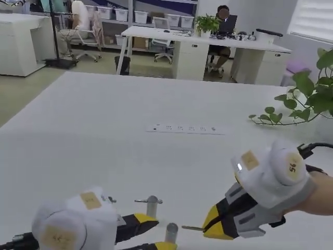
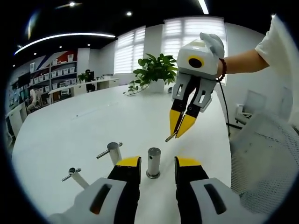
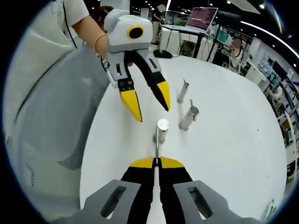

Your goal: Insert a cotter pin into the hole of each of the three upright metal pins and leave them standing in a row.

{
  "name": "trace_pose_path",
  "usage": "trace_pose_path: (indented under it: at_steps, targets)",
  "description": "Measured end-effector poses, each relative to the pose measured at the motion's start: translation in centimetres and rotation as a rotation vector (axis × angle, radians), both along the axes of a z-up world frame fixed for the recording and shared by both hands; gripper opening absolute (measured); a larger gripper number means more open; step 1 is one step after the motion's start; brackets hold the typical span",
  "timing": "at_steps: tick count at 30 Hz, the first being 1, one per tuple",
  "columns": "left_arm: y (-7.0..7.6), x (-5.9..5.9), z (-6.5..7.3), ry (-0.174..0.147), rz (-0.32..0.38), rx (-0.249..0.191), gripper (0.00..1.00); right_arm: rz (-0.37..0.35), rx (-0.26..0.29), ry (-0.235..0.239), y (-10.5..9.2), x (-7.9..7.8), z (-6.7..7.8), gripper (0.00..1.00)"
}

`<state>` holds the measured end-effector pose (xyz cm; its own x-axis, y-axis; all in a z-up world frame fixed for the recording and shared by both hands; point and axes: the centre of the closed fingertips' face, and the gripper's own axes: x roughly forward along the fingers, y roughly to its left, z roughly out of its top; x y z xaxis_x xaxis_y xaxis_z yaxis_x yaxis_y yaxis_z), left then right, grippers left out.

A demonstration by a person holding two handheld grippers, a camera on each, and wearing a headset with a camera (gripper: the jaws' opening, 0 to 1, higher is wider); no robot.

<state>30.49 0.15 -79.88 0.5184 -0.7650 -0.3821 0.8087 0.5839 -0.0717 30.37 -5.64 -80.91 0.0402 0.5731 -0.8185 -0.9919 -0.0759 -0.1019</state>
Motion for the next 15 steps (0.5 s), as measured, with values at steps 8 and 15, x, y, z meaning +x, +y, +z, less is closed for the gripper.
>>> trace_pose_path:
  at_steps: [8, 15]
  targets:
    - [-0.1, 0.6, -1.6, 0.025, 0.018, 0.024, 0.26, 0.018, -0.046, -0.023, -0.4, 0.7, -0.9, 0.03]
    - [-0.7, 1.1, -2.4, 0.041, 0.024, 0.036, 0.22, 0.032, -0.069, -0.033, -0.4, 1.2, -1.5, 0.03]
